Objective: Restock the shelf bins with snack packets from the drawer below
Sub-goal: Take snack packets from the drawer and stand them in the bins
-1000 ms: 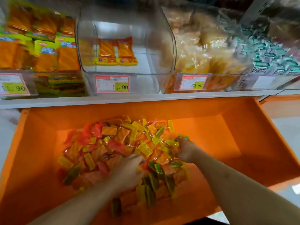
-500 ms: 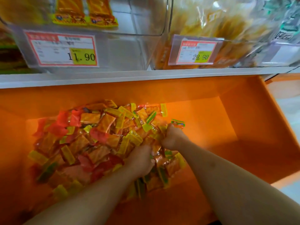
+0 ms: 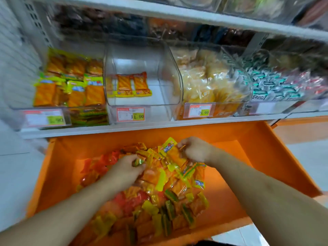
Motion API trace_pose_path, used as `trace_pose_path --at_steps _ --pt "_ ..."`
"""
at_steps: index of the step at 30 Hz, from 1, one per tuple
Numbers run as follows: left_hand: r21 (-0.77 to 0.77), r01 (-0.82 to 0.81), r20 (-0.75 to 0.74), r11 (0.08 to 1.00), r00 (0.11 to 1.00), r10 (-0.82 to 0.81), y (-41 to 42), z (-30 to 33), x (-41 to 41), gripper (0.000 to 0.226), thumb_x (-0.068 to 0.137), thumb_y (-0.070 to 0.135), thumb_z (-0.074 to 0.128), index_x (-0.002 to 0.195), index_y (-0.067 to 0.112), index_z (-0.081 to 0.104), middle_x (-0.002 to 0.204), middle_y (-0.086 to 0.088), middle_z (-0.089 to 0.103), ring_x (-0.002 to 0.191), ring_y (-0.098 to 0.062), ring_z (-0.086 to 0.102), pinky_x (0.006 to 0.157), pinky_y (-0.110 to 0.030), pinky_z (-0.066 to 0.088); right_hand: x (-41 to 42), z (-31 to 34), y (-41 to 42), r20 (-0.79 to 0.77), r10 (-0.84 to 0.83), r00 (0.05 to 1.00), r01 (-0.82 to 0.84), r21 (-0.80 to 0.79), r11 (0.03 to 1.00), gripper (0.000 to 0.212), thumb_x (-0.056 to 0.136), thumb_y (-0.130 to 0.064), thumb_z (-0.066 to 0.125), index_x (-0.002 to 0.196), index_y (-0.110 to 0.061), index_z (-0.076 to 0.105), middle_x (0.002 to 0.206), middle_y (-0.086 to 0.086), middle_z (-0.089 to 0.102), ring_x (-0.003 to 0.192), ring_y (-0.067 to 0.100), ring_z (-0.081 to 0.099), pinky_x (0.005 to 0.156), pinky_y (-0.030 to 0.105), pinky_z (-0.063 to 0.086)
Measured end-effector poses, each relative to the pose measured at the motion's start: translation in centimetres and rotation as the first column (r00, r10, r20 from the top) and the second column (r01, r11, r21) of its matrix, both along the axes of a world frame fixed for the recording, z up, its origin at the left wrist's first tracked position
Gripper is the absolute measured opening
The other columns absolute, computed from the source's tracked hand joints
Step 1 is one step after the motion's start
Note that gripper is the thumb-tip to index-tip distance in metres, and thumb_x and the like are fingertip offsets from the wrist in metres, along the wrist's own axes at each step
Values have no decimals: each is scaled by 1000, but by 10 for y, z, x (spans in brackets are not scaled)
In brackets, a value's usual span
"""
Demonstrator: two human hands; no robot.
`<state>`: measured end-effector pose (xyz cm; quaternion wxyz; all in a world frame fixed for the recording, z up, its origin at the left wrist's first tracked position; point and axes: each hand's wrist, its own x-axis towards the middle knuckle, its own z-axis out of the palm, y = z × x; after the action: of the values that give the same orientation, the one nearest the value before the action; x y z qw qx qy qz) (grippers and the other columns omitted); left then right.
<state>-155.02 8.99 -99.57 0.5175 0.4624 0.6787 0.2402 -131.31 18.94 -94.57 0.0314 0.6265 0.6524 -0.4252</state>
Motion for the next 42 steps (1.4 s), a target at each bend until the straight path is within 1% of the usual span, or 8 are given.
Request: trace_pose_path --at_steps 9,13,16,22,26,32,35,42 --pt "60 -187 272 981 948 164 -50 157 -62 16 99 20 68 103 5 69 89 -26 72 73 -42 75 61 -52 65 -54 122 -78 -545 -6 839 96 136 986 20 90 1 71 94 -19 69 72 -3 44 69 18 44 58 29 40" --pt "63 -294 448 954 863 236 -62 188 -68 18 99 17 66 110 4 70 92 -25 77 78 -45 76 66 -45 66 -84 127 -103 -501 145 853 78 397 914 15 90 -2 69 87 -14 60 74 -6 41 67 11 40 61 30 36" --pt "97 -337 534 937 811 237 -60 198 -70 19 98 18 66 111 6 72 101 -18 78 84 -43 77 75 -49 66 -102 128 -102 -372 194 908 63 579 813 20 91 -12 69 90 -29 59 72 -11 52 67 9 49 63 33 51" --pt "182 -338 514 923 833 204 -50 200 -70 21 105 23 57 108 18 77 103 -1 79 98 -37 75 87 -52 62 -124 137 -103 -702 16 712 207 231 951 22 99 1 61 115 -14 62 93 15 78 82 42 71 67 44 59" --pt "298 -356 307 886 914 264 -44 186 -66 20 86 16 82 96 32 78 103 14 76 87 -18 77 84 -46 64 -130 139 -97 -828 -116 549 220 9 975 26 99 5 59 116 -11 69 99 16 79 86 32 76 70 31 59" --pt "23 -442 312 897 855 414 -33 170 -76 89 39 61 100 115 24 71 107 3 77 93 -19 76 88 -41 60 -133 133 -88 -843 -137 520 209 -30 977 22 98 1 62 115 -11 71 103 21 78 89 36 70 78 41 56" --pt "37 -448 432 893 813 390 -33 172 -79 76 41 42 101 109 21 76 99 0 81 90 -19 78 78 -35 56 -132 129 -84 -843 -108 527 189 -7 982 26 97 -1 64 116 -15 73 107 31 73 92 41 61 84 50 45" --pt "130 -532 610 837 708 355 -30 189 -99 46 70 1 85 112 13 71 105 -16 78 92 -34 78 67 -37 64 -121 135 -79 -834 -142 533 301 29 953 10 97 -1 63 103 -5 70 92 27 69 83 31 65 71 38 52"
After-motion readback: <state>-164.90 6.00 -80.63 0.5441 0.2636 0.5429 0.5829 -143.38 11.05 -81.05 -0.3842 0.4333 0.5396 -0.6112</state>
